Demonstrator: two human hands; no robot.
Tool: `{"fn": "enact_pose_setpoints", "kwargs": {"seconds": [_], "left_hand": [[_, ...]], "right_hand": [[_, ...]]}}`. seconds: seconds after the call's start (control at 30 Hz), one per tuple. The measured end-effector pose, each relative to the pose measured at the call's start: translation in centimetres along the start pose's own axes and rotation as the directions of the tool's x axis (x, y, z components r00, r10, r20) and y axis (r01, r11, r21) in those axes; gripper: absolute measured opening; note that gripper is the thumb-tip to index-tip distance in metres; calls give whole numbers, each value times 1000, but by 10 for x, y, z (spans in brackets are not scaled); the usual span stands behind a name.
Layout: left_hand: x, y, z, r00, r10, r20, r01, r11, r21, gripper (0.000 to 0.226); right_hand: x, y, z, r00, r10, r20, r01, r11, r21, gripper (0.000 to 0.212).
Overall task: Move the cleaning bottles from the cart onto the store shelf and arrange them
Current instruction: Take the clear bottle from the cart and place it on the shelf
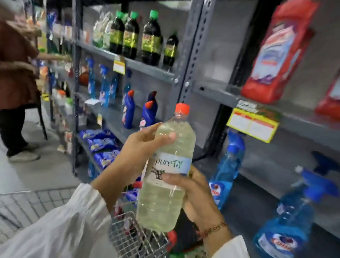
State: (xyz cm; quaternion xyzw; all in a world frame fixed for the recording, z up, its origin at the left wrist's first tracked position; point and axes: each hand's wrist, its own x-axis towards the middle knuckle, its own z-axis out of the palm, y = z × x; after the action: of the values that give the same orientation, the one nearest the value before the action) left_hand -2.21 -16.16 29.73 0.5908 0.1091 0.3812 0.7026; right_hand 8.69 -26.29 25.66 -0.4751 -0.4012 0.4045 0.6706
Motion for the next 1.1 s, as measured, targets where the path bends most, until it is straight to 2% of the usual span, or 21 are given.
{"fn": "enact_pose_setpoints", "kwargs": {"seconds": [0.1,0.23,0.4,0.47,0.57,0.67,0.77,0.87,1.0,1.1], "left_hand": [[-9,26,34,993,-5,121,15,997,-79,35],[-13,55,85,986,47,159,-30,994,-107,26],[-16,77,141,978,76,195,-49,989,-143,58],[-17,81,159,972,77,222,-44,988,-149,61],[-16,86,185,954,103,282,-54,983,-175,47],[-11,94,217,928,130,349,-89,988,-130,31],[-3,105,251,895,135,426,-132,991,-35,30],[1,118,293,825,170,539,-221,975,30,41],[7,132,362,809,238,537,-288,958,9,39],[14,136,413,788,235,569,-282,959,-4,42]], "right_hand": [[-22,-42,-10,996,-87,-20,87,996,5,29],[-51,-92,-27,982,-187,-26,187,982,-30,26],[-85,-138,-52,959,-281,-29,278,957,-83,23],[-95,-150,-61,951,-306,-43,300,948,-104,26],[-110,-167,-74,935,-344,-88,331,934,-133,21],[-127,-189,-91,909,-389,-147,369,917,-151,19],[-145,-217,-110,864,-453,-220,412,887,-209,23],[-165,-250,-132,800,-529,-285,444,840,-312,32],[-195,-287,-165,734,-601,-317,492,792,-362,29],[-218,-308,-192,649,-660,-378,518,747,-416,36]]}}
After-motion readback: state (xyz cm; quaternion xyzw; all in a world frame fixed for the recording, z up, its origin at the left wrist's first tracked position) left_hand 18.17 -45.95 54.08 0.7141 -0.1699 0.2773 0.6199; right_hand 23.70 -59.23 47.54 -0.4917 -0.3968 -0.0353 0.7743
